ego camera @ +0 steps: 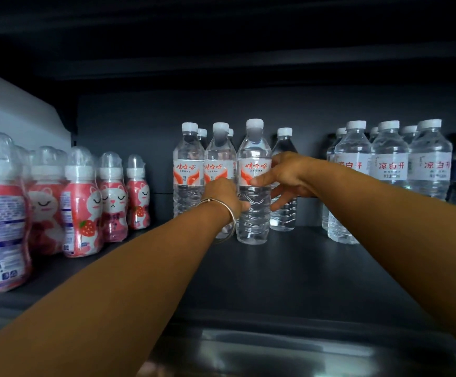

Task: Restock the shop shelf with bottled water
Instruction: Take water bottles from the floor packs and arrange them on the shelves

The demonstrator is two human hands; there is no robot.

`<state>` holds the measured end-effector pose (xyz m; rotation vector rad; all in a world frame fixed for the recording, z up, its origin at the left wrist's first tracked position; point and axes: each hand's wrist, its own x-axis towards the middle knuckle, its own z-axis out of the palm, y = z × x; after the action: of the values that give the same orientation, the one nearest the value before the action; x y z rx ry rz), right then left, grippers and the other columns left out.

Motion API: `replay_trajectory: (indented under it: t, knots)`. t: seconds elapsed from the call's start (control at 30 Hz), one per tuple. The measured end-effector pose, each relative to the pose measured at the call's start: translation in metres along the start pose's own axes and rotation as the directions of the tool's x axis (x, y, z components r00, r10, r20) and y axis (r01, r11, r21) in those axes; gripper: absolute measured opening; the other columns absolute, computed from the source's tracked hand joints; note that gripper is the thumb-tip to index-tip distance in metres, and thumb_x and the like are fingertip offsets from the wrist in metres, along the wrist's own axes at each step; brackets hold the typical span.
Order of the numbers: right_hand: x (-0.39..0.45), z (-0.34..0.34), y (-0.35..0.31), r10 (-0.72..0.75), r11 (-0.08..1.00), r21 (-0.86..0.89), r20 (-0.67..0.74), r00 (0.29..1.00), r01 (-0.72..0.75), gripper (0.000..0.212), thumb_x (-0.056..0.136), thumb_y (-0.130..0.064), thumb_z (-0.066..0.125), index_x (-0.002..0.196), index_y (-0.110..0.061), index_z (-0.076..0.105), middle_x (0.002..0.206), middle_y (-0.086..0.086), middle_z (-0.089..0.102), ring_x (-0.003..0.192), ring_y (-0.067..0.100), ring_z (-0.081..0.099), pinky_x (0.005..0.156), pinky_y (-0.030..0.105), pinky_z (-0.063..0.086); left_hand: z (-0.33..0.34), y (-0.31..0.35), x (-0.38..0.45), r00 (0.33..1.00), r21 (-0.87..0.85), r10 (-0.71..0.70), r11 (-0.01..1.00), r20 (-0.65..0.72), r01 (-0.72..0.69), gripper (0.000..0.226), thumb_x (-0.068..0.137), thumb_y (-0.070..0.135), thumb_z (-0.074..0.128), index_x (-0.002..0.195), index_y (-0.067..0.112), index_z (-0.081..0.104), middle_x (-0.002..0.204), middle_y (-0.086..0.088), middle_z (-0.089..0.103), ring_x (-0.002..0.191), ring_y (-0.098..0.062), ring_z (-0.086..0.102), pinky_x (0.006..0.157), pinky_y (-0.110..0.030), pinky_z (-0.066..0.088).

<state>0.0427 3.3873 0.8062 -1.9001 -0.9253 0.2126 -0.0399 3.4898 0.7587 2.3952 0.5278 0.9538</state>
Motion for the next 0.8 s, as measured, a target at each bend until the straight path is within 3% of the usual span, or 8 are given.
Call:
replay_trajectory:
  t: [0.17,0.27,0.43,0.8]
  knots:
    - [0.004,0.004,-0.002,0.012,1.0,-0.005,-0.035,0.999,-0.012,0.04,0.078,-0.008,0.073,0.114,-0.004,0.056,0.112,0.017,0.064,0.098,0.041,0.063,0.076,0.055,0.055,-0.002,-0.004,0.003,1.0,0.003,-0.009,1.0,0.0,0.009,0.039,0.076,0.01,0.074,0.11,0.001,0.058,0.11,-0.015,0.064,0.105,-0.029,0.06,0.093,-0.039,0.049]
    - [0.008,0.01,-0.002,0.02,0.999,-0.039,-0.108,0.994,-0.024,0.043,0.078,-0.009,0.073,0.116,-0.002,0.055,0.11,0.019,0.064,0.093,0.04,0.065,0.073,0.055,0.056,-0.003,-0.009,0.005,1.0,0.05,0.003,0.999,0.002,-0.004,0.026,0.08,0.0,0.064,0.106,0.0,0.062,0.11,-0.016,0.064,0.103,-0.03,0.061,0.092,-0.039,0.051]
    - [0.015,0.018,-0.001,0.049,0.995,-0.073,-0.185,0.982,-0.063,0.047,0.076,-0.013,0.075,0.115,0.002,0.055,0.109,0.022,0.064,0.086,0.042,0.067,0.067,0.053,0.057,0.003,-0.015,0.002,0.988,0.149,0.032,0.987,0.15,-0.055,0.026,0.082,-0.006,0.054,0.105,-0.003,0.064,0.113,-0.018,0.064,0.106,-0.031,0.06,0.094,-0.039,0.05]
    - [0.013,0.025,-0.002,0.042,0.991,-0.109,-0.253,0.966,-0.072,0.048,0.077,-0.017,0.075,0.118,0.0,0.054,0.11,0.019,0.064,0.088,0.039,0.067,0.067,0.049,0.058,0.003,-0.014,0.001,0.975,0.283,0.034,0.954,0.218,-0.097,0.033,0.085,0.001,0.055,0.118,0.002,0.058,0.124,-0.014,0.058,0.113,-0.028,0.055,0.097,-0.036,0.048]
